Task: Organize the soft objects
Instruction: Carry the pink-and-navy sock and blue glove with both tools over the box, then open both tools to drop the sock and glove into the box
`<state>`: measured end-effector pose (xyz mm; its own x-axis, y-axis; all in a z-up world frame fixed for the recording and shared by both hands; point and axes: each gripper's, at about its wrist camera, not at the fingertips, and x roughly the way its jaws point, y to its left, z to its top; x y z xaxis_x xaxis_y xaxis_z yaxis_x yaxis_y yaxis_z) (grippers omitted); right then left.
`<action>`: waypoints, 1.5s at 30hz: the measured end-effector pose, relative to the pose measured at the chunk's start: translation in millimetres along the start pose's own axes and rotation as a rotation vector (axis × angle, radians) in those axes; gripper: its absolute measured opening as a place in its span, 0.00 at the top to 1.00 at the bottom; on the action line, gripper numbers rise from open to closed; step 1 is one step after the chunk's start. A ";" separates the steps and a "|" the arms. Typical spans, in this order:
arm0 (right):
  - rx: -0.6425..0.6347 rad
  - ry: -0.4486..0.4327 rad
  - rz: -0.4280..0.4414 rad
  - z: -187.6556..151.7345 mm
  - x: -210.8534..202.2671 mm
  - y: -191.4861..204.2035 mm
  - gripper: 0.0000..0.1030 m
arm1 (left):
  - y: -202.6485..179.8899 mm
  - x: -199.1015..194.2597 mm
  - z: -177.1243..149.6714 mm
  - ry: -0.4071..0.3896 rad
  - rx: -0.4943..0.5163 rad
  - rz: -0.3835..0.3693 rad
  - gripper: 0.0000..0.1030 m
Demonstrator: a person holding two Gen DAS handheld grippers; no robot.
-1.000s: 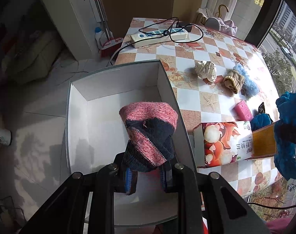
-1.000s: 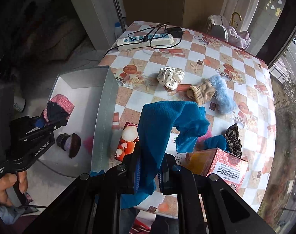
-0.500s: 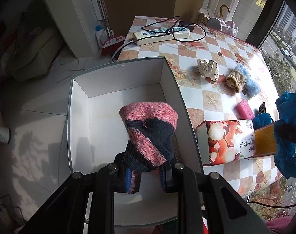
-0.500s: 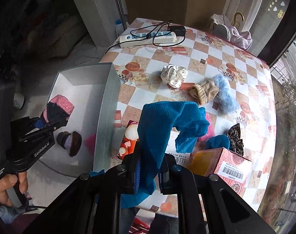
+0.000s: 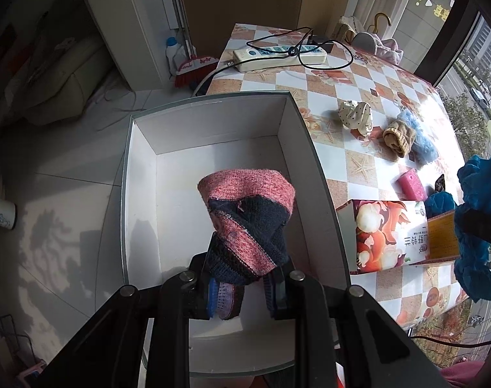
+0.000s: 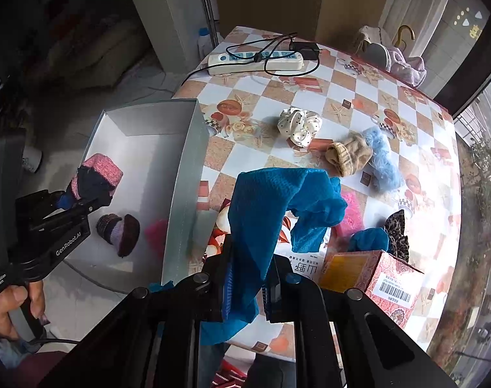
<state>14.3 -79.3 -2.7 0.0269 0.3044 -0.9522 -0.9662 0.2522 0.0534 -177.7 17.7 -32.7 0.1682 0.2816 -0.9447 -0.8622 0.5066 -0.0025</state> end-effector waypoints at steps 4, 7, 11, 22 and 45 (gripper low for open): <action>-0.001 0.002 0.000 0.0 0.7 0.8 0.84 | 2.9 -0.5 -0.5 -0.006 -0.016 0.004 0.76; -0.013 0.012 0.004 0.8 3.3 5.2 0.85 | 7.3 1.3 -3.5 -0.001 -0.035 0.006 0.76; -0.047 0.028 0.006 2.8 7.7 13.1 0.85 | 14.9 5.6 -7.8 0.014 -0.070 0.007 0.76; -0.170 0.046 0.036 17.9 15.6 48.8 0.85 | 35.1 13.9 -16.5 0.035 -0.131 0.017 0.76; -0.287 0.097 0.139 60.0 39.4 118.9 0.84 | 55.8 27.4 -19.4 0.063 -0.182 0.019 0.76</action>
<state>-84.2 17.8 -15.8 -0.1215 0.2254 -0.9667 -0.9921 -0.0588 0.1110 -230.5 37.9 -65.2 0.1254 0.2349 -0.9639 -0.9380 0.3446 -0.0380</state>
